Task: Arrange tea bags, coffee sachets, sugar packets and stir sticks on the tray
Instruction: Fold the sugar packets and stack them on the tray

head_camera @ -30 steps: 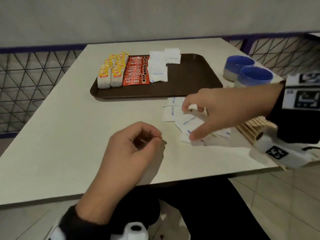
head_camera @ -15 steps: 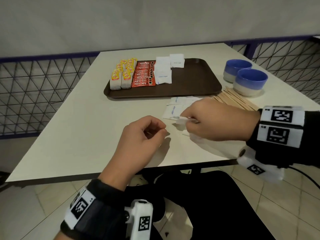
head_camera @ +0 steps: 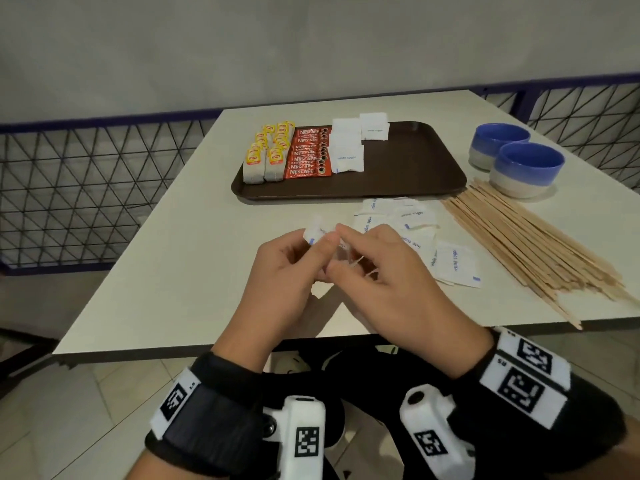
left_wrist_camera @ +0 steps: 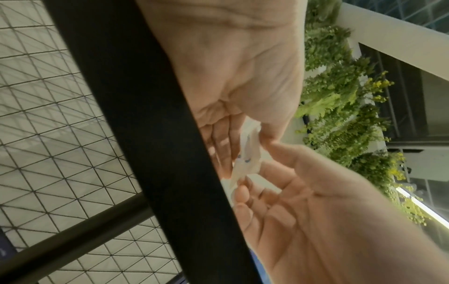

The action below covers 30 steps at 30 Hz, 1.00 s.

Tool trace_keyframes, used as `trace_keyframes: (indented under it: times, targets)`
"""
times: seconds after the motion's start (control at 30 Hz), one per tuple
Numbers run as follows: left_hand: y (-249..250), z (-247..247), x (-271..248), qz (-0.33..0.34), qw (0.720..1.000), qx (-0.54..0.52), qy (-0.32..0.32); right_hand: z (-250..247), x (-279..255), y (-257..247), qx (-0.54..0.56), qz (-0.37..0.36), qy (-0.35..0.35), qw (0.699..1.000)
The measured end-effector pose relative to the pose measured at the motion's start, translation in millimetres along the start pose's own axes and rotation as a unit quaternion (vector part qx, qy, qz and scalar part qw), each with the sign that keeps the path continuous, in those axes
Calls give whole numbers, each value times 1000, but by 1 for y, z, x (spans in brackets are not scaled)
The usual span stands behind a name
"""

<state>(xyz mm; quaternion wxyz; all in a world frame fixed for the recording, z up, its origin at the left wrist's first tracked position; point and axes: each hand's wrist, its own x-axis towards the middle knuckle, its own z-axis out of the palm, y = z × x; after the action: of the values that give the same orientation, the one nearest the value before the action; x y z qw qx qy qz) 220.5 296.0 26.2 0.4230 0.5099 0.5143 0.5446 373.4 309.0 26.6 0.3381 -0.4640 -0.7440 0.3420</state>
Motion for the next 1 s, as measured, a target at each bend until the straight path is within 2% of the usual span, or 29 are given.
trace_keyframes:
  times: [0.1, 0.17, 0.33, 0.47, 0.67, 0.73, 0.8, 0.9, 1.0]
  targets:
    - [-5, -3, 2, -19, 999, -46, 1, 5, 1, 13, 27, -17, 128, 991]
    - [-6, -6, 2, -36, 995, -91, 8, 6, 3, 18, 68, -11, 173, 982]
    - [-6, -7, 2, -17, 997, -81, -1, 8, 11, 27, 226, 58, 88, 968]
    - [-6, -6, 1, -7, 998, -67, -20, 2, 13, 36, 296, 63, 111, 947]
    - [-10, -8, 4, -10, 998, -52, -37, -8, 9, 37, 354, 32, 163, 920]
    - [-8, -7, 3, -14, 998, -60, -35, -8, 7, 35, 353, 13, 139, 925]
    - [-7, -6, 3, -26, 996, -84, -32, -6, 6, 36, 314, -8, 113, 943]
    - [-7, -7, 5, -44, 992, -116, -39, 0, 6, 36, 262, -24, 116, 958]
    - [-7, -7, 5, -43, 992, -113, -44, 1, 6, 34, 251, -13, 133, 959]
